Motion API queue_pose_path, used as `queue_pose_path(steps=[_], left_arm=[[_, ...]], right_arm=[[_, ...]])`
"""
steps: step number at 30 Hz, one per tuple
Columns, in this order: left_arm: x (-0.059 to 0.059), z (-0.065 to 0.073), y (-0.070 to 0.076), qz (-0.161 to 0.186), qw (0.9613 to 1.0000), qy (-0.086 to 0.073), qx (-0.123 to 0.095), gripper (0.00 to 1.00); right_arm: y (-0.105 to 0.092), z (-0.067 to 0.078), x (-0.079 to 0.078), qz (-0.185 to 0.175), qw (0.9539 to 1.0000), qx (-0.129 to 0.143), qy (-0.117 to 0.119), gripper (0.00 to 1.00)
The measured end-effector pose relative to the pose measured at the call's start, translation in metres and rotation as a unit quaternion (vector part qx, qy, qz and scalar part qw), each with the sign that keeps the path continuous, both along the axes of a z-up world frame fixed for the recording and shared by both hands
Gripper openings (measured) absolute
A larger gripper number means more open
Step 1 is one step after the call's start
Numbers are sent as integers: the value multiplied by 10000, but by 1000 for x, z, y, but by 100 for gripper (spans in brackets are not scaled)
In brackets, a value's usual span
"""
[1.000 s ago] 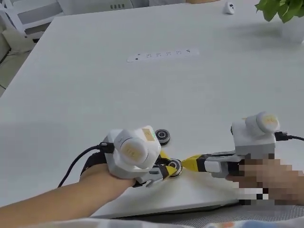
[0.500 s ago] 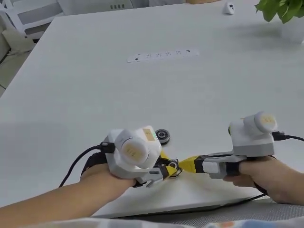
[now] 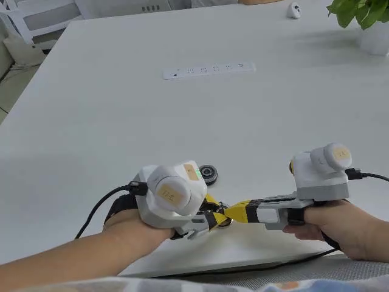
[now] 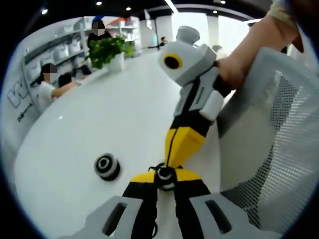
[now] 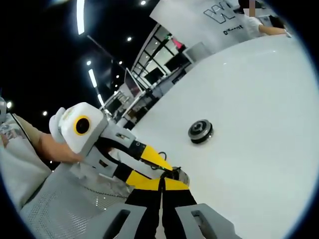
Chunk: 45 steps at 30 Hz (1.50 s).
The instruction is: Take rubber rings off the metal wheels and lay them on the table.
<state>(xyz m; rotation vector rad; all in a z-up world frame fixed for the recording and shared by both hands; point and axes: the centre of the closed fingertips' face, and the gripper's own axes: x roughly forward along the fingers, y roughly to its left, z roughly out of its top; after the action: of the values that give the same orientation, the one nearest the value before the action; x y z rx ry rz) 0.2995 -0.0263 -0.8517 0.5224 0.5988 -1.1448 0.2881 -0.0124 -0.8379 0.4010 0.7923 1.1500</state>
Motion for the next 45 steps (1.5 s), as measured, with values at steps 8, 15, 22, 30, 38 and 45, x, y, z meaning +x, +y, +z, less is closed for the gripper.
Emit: queue_pose_path(steps=[8,15,22,30,38,45], left_arm=[[0,0,0,-14,10000,22,-36,12],[0,0,1,4,10000,61,-72,12],[0,0,1,29,9999,91,-100,13],[0,1,0,4,9999,117,-108,14],[-1,2,0,23,9998,195,-60,17],[-2,6,1,31,9996,256,-113,21]], right_arm=[[2,5,-1,-7,9998,169,116,0],[-2,7,1,-40,9991,349,234,0],[-6,-1,6,-161,9996,147,186,0],[-9,-2,5,-233,9996,77,142,0],[-11,-2,6,-271,9996,53,113,0],[-12,-3,7,-253,9996,58,100,0]])
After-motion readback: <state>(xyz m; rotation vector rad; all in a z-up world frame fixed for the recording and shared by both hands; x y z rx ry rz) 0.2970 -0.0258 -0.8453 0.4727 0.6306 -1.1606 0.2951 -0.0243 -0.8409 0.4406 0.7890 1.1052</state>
